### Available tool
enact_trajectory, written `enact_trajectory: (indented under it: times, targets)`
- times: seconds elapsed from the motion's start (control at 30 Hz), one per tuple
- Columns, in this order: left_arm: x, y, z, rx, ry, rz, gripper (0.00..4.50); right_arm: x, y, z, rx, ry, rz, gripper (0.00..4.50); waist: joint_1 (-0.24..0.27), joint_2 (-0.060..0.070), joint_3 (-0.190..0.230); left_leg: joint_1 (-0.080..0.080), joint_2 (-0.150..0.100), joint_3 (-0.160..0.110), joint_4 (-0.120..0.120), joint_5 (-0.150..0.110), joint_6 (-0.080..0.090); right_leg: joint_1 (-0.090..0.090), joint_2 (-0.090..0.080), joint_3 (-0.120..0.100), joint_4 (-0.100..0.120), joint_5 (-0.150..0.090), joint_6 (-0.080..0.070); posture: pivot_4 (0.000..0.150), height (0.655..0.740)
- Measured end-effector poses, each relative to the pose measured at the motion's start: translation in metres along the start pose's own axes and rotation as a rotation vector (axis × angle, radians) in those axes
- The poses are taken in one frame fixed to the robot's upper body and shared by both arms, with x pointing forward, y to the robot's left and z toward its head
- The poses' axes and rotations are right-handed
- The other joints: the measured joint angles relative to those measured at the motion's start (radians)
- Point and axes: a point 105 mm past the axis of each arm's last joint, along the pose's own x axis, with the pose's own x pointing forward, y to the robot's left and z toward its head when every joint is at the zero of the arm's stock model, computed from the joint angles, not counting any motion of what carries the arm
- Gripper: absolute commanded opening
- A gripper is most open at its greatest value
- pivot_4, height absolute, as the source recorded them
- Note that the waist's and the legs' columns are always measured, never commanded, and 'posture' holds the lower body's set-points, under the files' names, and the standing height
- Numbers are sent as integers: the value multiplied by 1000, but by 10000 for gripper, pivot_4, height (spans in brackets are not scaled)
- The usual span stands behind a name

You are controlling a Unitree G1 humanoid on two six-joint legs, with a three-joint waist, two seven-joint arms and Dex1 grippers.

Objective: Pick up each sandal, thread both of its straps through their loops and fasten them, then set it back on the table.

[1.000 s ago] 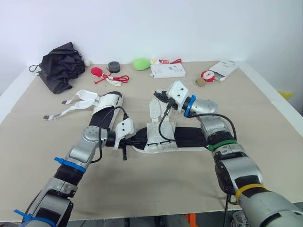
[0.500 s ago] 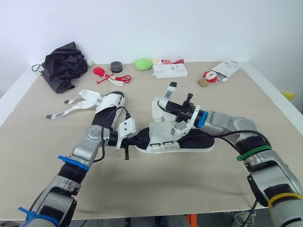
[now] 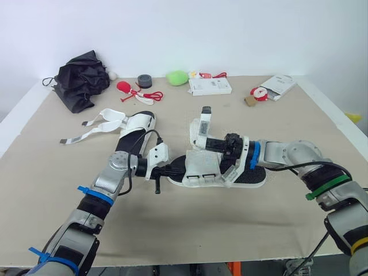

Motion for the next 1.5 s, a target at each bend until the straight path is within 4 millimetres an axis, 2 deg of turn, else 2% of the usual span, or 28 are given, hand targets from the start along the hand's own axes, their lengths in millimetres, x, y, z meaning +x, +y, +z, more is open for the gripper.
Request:
enact_trajectory:
  times: [0.23,0.43,0.53,0.7,0.8,0.9,1.0,1.07,1.17,1.27,1.4,1.5]
  targets:
    - [10,4,1,-5,-23,-5,0,-4,7,-13,-103,93,18,633,2,-1,1,-2,-8,-1,1,3,7,0,-8,-1,0,3,6,1500,7400]
    - [16,6,4,14,-26,-25,0,-14,5,-8,-132,116,-20,633,1,-3,2,-3,-12,-1,1,3,11,0,-12,-1,-1,4,10,1500,7400]
    - [17,7,4,18,-28,-32,0,-14,-1,-2,-135,103,-59,633,1,-3,2,-4,-13,-1,1,3,12,0,-13,-2,-1,3,11,1500,7400]
    - [21,8,4,19,-32,-36,0,-15,-4,6,19,95,-74,633,1,-3,2,-3,-13,-2,1,3,12,2,-12,-2,-1,3,13,1500,7400]
    - [22,7,4,20,-36,-39,0,-16,-13,19,106,12,-99,633,1,-3,2,-3,-13,-3,1,3,13,3,-13,-3,-2,3,13,1500,7400]
    - [25,6,5,19,-43,-49,0,-17,-26,44,196,-147,-124,633,-3,-5,2,-3,-14,-3,1,2,14,3,-13,-2,-2,3,15,1500,7400]
    - [25,5,5,17,-43,-50,0,-18,-25,62,243,-249,-90,633,-5,-5,2,-2,-13,-3,1,2,14,3,-13,-2,-2,3,15,1500,7400]
    - [25,5,5,16,-44,-49,0,-19,-25,67,261,-281,-78,633,-5,-5,2,-2,-13,-3,1,2,14,3,-13,-2,-2,2,15,1500,7400]
    - [25,5,4,11,-47,-44,0,-22,-14,79,278,-351,15,633,-5,-7,0,-1,-12,-4,1,2,14,4,-13,-3,-2,1,12,1500,7400]
    - [25,5,3,4,-45,-41,0,-22,-8,77,265,-355,57,633,-5,-8,-2,3,-12,-4,1,2,14,7,-14,-3,-2,1,12,1500,7400]
    - [25,3,-2,-13,-37,-38,0,-28,25,68,218,-318,261,633,-7,-18,-8,13,-10,-4,0,1,12,16,-15,-5,-3,0,10,1500,7400]
    - [27,0,-5,-24,-22,-53,0,-29,49,48,160,-234,429,633,-7,-26,-13,17,-8,-5,1,1,12,17,-16,-6,-3,0,10,1500,7400]
